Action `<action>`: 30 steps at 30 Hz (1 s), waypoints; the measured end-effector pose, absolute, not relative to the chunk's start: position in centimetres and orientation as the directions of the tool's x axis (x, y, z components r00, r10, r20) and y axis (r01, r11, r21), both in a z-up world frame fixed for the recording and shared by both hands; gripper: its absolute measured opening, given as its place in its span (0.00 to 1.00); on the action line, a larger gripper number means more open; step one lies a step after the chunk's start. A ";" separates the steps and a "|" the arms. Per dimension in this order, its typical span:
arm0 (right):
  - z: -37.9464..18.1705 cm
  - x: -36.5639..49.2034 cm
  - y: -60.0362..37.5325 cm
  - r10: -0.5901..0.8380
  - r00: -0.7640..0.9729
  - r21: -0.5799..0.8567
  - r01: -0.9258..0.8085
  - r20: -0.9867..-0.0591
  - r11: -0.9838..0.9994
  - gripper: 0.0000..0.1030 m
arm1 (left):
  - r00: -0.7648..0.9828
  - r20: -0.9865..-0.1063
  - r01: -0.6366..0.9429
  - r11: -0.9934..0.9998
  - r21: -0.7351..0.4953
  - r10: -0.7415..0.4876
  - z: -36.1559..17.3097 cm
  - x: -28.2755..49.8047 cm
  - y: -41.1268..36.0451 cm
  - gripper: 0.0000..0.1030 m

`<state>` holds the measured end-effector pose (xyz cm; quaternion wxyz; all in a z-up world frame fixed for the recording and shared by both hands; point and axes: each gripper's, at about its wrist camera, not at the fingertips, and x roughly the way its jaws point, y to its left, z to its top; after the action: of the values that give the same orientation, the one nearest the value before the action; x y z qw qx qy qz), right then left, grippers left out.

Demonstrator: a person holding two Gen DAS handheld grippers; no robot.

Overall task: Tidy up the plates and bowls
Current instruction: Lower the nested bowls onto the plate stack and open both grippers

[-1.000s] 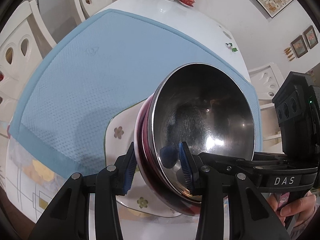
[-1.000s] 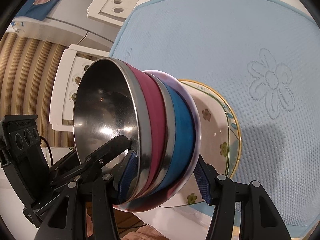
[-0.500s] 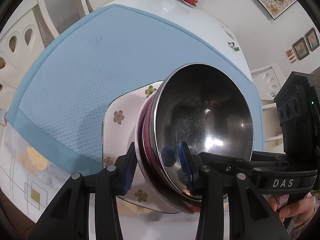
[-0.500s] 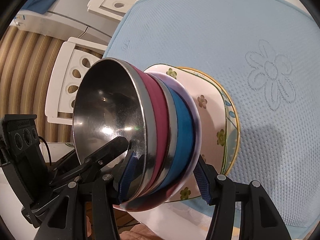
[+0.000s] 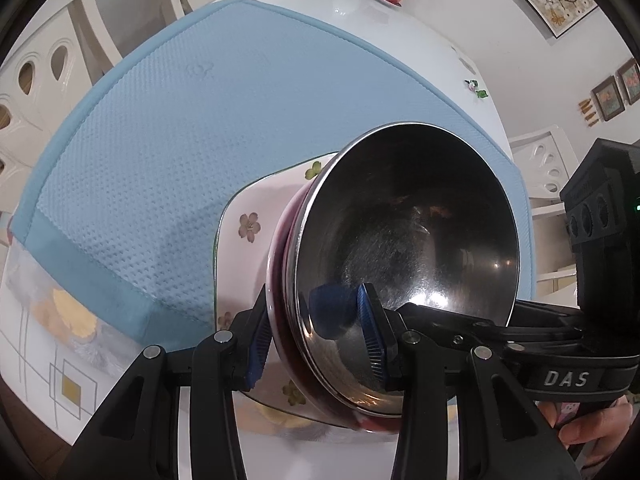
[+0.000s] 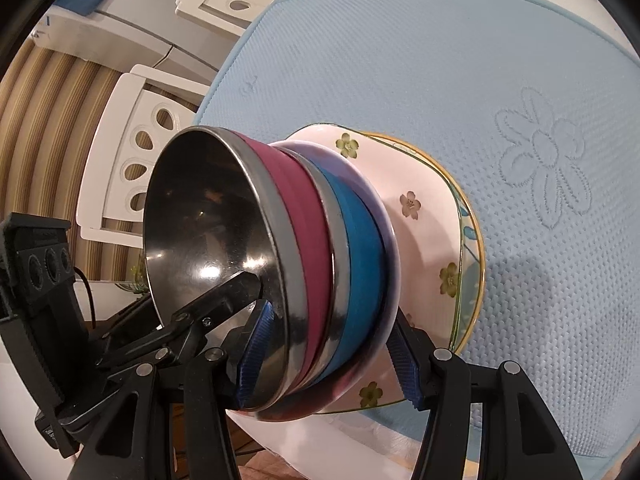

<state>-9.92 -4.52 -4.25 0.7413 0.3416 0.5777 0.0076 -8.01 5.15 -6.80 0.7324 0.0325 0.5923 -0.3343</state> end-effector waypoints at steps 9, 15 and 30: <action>-4.4 -10.2 -5.0 0.397 0.333 0.512 0.423 -0.855 0.748 0.50 | 0.082 -0.899 0.554 0.769 -0.318 -0.430 -6.2 -8.2 5.2 0.36; -0.1 -12.9 -5.1 0.285 0.385 0.432 0.379 -0.878 0.818 0.49 | 0.168 -0.902 0.587 0.776 -0.233 -0.398 -2.5 -9.1 7.5 0.36; 2.1 -18.0 1.5 0.149 0.444 0.257 0.195 -0.884 0.947 1.00 | 0.269 -0.891 0.553 0.816 -0.169 -0.367 -0.7 -10.1 11.6 1.00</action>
<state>-18.03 1.52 2.13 0.8340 0.1629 0.5270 -0.0137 -10.10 11.65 -0.70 0.7917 0.0877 0.5302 -0.2904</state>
